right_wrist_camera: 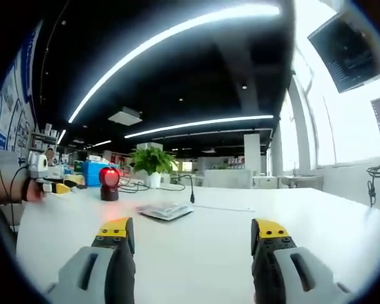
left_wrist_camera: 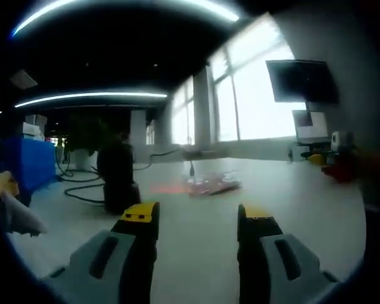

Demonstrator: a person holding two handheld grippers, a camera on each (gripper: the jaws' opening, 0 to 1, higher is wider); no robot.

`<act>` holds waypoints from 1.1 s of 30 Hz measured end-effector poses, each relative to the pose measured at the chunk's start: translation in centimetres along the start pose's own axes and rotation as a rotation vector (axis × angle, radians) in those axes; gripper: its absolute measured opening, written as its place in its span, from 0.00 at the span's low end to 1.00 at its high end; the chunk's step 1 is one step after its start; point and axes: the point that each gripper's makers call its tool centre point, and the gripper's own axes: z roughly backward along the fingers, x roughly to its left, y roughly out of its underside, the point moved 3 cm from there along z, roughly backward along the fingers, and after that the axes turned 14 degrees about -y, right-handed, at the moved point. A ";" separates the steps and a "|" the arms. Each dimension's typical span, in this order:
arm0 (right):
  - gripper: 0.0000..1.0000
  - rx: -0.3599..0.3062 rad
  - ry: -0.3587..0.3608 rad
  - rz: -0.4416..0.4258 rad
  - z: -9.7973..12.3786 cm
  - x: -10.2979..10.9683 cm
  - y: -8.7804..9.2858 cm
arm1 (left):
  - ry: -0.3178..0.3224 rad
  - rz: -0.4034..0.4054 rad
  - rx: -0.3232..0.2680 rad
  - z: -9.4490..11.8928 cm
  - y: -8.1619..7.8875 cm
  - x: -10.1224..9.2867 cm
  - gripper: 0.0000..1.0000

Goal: Clip sheet goods on table flip sheet goods clip sheet goods scan sheet goods put sheet goods back to table

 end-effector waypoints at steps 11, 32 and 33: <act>0.60 -0.008 -0.005 0.001 0.4 0.5 0.0 | -0.002 -0.039 -0.008 0.1 0.0 -0.2 0.42; 0.62 -0.029 -0.014 0.019 0.6 0.5 -0.4 | -0.018 -0.055 -0.001 0.1 0.2 0.0 0.43; 0.62 -0.031 -0.012 0.004 0.6 0.3 -0.3 | -0.019 -0.053 -0.002 0.1 0.1 0.0 0.43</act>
